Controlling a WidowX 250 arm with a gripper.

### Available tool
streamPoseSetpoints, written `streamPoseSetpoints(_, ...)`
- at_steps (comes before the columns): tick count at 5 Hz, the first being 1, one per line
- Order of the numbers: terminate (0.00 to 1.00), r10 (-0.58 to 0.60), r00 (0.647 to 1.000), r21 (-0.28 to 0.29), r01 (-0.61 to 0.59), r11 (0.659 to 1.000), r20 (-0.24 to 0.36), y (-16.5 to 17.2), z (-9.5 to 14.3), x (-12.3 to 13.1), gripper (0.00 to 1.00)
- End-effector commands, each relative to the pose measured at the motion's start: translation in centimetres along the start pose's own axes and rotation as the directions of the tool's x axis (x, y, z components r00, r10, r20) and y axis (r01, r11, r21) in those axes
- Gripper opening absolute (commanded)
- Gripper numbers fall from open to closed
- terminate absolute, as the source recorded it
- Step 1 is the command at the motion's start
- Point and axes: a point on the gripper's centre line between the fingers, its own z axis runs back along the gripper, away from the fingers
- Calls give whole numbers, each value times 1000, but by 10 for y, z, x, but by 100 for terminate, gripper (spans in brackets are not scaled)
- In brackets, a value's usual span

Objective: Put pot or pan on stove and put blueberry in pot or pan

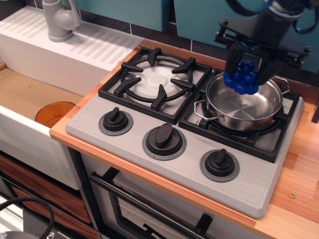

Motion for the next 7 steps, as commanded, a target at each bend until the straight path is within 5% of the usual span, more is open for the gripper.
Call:
streamPoseSetpoints(1, 0, 24, 1000, -29, -23, 999, 7, -4, 10, 9, 100)
streamPoseSetpoints(3, 0, -25, 1000, -19, 25, 1000, -6, 18, 18, 8, 100)
streamPoseSetpoints(4, 0, -75, 995, -96, 80, 992, 59, 37, 8, 14, 100)
streamPoseSetpoints(6, 0, -108, 991, -125, 118, 985, 81, 57, -12, 24, 100)
streamPoseSetpoints(7, 100, -107, 992, -119, 114, 986, 66, 57, -21, 26, 100)
